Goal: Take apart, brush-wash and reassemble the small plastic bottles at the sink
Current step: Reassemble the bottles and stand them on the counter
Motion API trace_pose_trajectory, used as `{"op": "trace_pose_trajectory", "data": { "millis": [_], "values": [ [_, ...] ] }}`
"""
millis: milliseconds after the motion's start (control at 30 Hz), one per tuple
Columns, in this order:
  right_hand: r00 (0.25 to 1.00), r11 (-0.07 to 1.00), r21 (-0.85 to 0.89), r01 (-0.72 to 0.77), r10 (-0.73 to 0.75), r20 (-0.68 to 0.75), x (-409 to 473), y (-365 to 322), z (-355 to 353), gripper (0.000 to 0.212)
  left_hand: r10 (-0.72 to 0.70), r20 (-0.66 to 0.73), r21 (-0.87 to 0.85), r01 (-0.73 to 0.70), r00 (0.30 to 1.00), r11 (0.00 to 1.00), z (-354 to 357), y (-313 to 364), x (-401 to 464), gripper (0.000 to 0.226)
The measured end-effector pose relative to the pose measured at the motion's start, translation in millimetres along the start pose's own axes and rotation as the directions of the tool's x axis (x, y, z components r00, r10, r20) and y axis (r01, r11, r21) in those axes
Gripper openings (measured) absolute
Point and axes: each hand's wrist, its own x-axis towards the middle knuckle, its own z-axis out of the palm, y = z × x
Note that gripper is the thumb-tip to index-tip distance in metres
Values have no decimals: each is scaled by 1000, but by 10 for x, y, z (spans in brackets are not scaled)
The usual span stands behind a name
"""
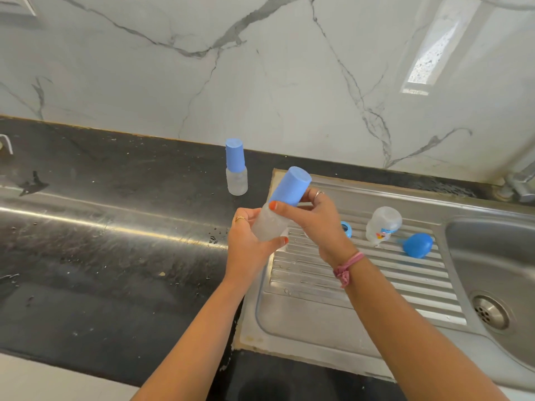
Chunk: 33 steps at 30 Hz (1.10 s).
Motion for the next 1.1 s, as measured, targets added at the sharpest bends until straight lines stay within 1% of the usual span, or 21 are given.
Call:
{"op": "trace_pose_trajectory", "data": {
  "millis": [67,100,167,233,267,333,400,467,533,700,800,933,1100],
  "values": [
    [999,1000,-20,23,-23,-46,3,34,135,46,-2,-30,1,2,1000,1000,16,-65,12,63],
    [999,999,-39,29,-30,-25,16,49,182,50,-9,-50,10,9,999,1000,5,-79,14,62],
    [997,998,-61,8,-3,83,47,71,237,60,-26,-97,-7,26,995,1000,-48,-103,31,61],
    [980,996,-72,-43,56,193,69,119,273,67,-43,-136,-72,34,990,997,-122,-144,68,60],
    [970,993,-106,-56,79,229,75,155,297,69,-53,-157,-90,39,986,995,-159,-174,91,58],
    [955,983,-178,-50,100,280,94,238,377,65,-68,-198,-98,49,978,994,-225,-252,158,56],
    [948,982,-184,-34,90,307,135,312,483,55,-78,-226,-86,59,971,995,-276,-331,243,54],
    [948,983,-181,-37,92,305,204,375,591,48,-73,-249,-61,59,966,996,-317,-392,326,51],
    [948,979,-201,-45,106,301,282,414,694,47,-67,-269,-31,60,961,998,-353,-468,427,51],
    [945,972,-229,-59,128,302,431,515,880,49,-92,-265,-10,93,960,996,-380,-654,611,51],
    [947,974,-217,-68,132,294,465,562,932,50,-112,-262,-16,112,959,994,-388,-710,672,51],
    [940,971,-232,-64,137,314,487,611,972,52,-138,-258,-9,140,956,990,-412,-756,708,48],
    [942,966,-250,-60,138,307,493,654,1003,55,-137,-255,16,146,957,989,-411,-798,720,49]
  ]
}}
